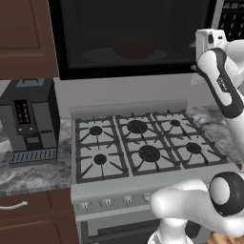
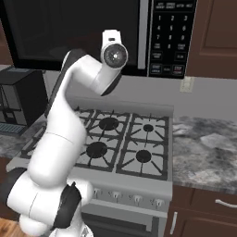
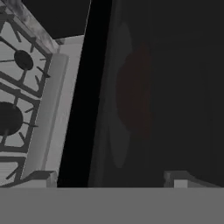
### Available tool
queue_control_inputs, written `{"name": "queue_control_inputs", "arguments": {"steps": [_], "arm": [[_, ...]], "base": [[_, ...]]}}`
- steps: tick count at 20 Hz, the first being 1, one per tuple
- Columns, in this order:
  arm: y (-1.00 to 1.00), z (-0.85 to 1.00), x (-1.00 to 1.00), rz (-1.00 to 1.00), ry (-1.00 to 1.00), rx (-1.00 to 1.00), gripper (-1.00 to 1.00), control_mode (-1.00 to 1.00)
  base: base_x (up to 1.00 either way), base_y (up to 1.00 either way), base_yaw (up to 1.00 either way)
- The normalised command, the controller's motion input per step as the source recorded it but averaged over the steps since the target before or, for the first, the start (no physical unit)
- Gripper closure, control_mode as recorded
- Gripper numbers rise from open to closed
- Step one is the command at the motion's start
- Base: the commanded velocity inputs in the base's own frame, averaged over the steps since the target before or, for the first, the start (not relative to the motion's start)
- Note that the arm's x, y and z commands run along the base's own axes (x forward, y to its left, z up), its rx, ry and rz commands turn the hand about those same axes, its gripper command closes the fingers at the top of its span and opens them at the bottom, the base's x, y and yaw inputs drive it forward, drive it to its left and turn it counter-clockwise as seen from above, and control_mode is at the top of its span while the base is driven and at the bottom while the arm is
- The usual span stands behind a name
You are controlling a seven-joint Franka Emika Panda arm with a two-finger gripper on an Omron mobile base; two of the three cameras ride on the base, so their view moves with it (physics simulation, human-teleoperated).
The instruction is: Pick the sweet potato from the sink and place it in the bowl. Then pick the bowl and place it in the microwave. Then close the microwave door and press the start button.
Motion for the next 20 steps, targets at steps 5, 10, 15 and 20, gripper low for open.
{"name": "queue_control_inputs", "arguments": {"steps": [5, 10, 15, 20], "arm": [[-1.00, -0.50, -1.00, 0.00, -0.03, 0.06, -1.00, -1.00], [-0.95, -0.03, -0.37, 0.00, -0.14, 0.08, -1.00, -1.00], [-0.51, 0.00, 0.07, 0.00, -0.11, 0.03, 1.00, -1.00], [-0.02, -0.02, 0.45, 0.00, -0.02, 0.00, 1.00, -1.00]], "base": [[0.00, 0.00, 0.00], [0.00, 0.00, 0.00], [0.00, 0.00, 0.00], [0.00, 0.00, 0.00]]}}
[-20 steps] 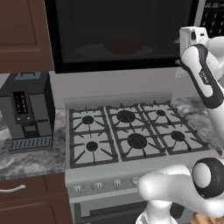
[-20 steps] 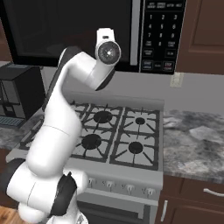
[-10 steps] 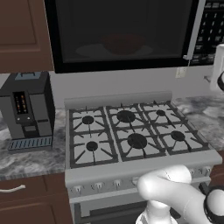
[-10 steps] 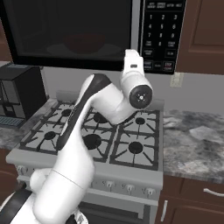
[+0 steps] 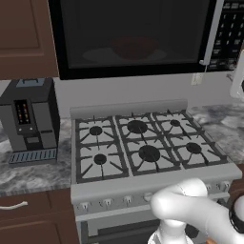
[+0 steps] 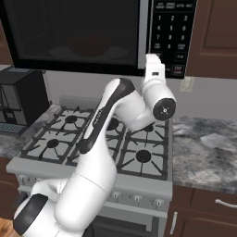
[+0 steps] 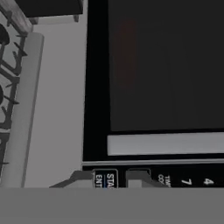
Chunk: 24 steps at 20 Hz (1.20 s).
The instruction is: Pick the sweet potato from the sink and place it in the bowl. Then pick the bowl and place it in the microwave. Then close the microwave door and press the start button.
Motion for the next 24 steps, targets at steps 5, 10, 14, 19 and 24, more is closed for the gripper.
{"name": "queue_control_inputs", "arguments": {"steps": [5, 10, 14, 19, 24], "arm": [[0.00, 0.00, 0.57, 0.00, 0.00, 0.00, 1.00, -1.00], [-0.31, 0.00, 0.61, 0.00, 0.00, 0.06, 1.00, -1.00], [-0.18, -0.04, 0.71, 0.00, 0.00, 0.02, 1.00, -1.00], [-0.15, -0.16, 0.60, 0.00, 0.00, 0.01, 1.00, -1.00], [-0.25, -0.12, 0.55, 0.00, 0.00, 0.01, 1.00, -1.00]], "base": [[0.00, 0.00, 0.00], [0.00, 0.00, 0.00], [0.00, 0.00, 0.00], [0.00, 0.00, 0.00], [0.00, 0.00, 0.00]]}}
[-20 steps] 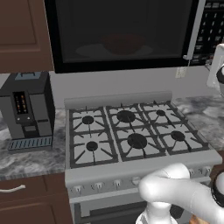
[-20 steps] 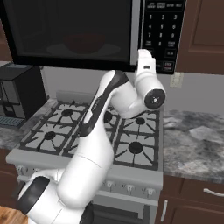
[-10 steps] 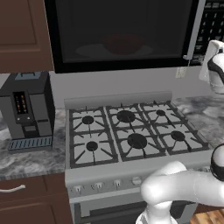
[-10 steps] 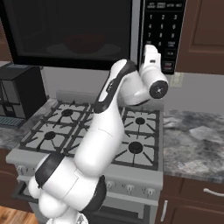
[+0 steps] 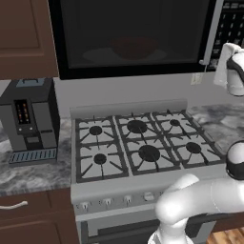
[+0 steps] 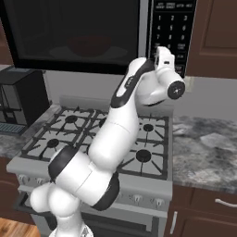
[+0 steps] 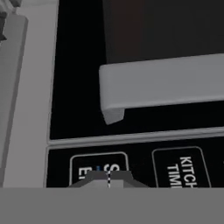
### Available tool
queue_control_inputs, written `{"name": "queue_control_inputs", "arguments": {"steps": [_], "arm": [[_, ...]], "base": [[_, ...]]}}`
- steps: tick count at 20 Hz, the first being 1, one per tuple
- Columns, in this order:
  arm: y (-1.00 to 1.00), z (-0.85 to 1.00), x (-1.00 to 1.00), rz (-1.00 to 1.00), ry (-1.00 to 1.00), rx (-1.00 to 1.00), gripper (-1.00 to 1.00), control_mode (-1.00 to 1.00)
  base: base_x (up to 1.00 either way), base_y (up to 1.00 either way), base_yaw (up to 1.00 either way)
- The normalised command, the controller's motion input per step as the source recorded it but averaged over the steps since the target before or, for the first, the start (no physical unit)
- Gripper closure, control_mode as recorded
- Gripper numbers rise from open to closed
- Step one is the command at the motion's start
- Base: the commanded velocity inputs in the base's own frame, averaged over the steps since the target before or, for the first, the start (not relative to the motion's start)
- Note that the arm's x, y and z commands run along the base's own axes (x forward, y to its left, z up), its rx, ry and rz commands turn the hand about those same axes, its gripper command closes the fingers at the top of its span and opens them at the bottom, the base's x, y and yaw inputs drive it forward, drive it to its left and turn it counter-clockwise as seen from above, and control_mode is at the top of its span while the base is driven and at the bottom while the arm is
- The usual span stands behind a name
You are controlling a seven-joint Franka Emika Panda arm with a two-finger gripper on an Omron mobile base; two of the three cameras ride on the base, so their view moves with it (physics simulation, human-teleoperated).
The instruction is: Pick the sweet potato from the sink and place it in the bowl. Then pick the bowl and place it in the microwave. Then close the microwave door and press the start button.
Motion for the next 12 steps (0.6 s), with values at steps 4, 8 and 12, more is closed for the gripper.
{"name": "queue_control_inputs", "arguments": {"steps": [4, 8, 12], "arm": [[-0.12, -0.23, 0.50, 0.00, 0.00, 0.00, 1.00, -1.00], [-0.07, -0.07, 0.02, 0.00, 0.00, 0.05, 1.00, -1.00], [0.00, 0.00, 0.00, 0.00, 0.00, 0.00, 1.00, -1.00]], "base": [[0.00, 0.00, 0.00], [0.00, 0.00, 0.00], [0.00, 0.00, 0.00]]}}
